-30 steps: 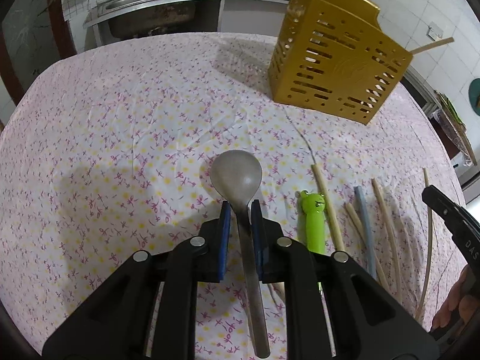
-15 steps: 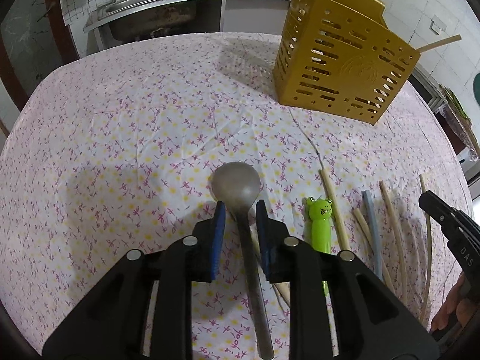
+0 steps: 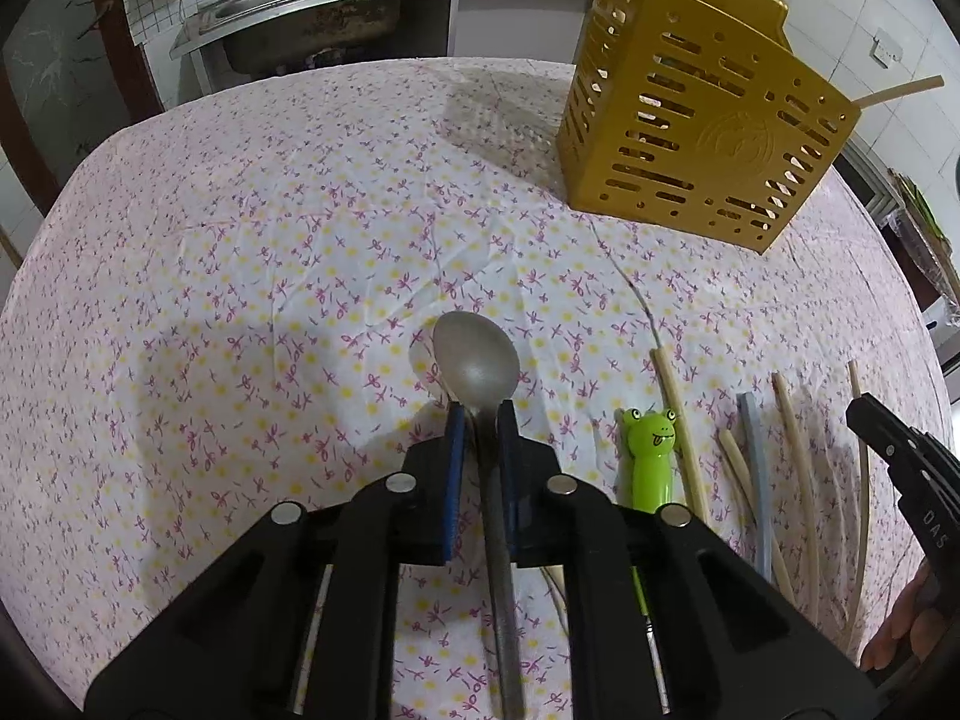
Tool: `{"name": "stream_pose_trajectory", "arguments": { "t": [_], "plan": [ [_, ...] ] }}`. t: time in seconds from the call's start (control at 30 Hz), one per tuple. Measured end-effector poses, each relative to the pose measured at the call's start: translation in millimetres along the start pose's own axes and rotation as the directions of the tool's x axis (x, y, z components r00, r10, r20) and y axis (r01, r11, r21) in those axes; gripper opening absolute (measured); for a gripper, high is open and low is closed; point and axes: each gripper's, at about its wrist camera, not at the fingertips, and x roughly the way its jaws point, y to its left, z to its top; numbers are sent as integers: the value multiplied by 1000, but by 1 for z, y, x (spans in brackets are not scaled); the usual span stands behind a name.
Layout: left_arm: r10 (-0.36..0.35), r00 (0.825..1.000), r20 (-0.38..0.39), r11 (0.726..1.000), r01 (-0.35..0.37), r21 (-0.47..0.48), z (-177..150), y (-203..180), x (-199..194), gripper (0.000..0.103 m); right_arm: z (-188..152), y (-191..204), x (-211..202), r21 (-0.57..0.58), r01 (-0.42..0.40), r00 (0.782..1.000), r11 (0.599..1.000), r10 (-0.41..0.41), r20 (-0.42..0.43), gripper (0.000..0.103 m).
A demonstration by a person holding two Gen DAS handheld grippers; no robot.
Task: Organize utensils
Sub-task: 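Carry the spoon and chopstick up and insert both into the yellow holder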
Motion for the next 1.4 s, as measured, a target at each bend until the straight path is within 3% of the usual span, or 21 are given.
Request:
{"name": "stream_pose_trajectory", "arguments": {
  "t": [0.33, 0.57, 0.73, 0.9, 1.03, 1.1, 1.4],
  "plan": [
    [-17, 1000, 21, 1000, 16, 7, 2, -1, -12, 2, 2, 0, -2, 1, -2, 1000, 1000, 2, 11, 6],
    [-49, 995, 89, 999, 48, 7, -1, 5, -33, 2, 10, -3, -14, 16, -14, 998, 1000, 13, 65, 6],
    [-104, 979, 177, 995, 103, 15, 2, 3, -59, 2, 22, -3, -30, 24, -70, 988, 997, 66, 137, 6],
    [-161, 945, 284, 987, 152, 53, 9, -5, -86, 2, 37, 4, -51, -9, -95, 966, 995, 94, 239, 6],
    [-192, 931, 310, 981, 181, 62, 16, -14, -92, 2, 47, 3, -60, -19, -168, 938, 986, 166, 305, 6],
    [-203, 922, 329, 979, 192, 67, 18, -15, -94, 2, 51, 5, -63, -39, -154, 931, 987, 158, 329, 6],
    [-208, 917, 341, 978, 191, 82, 25, -22, -91, 2, 54, 7, -63, -42, -151, 928, 988, 157, 339, 6]
  ]
}}
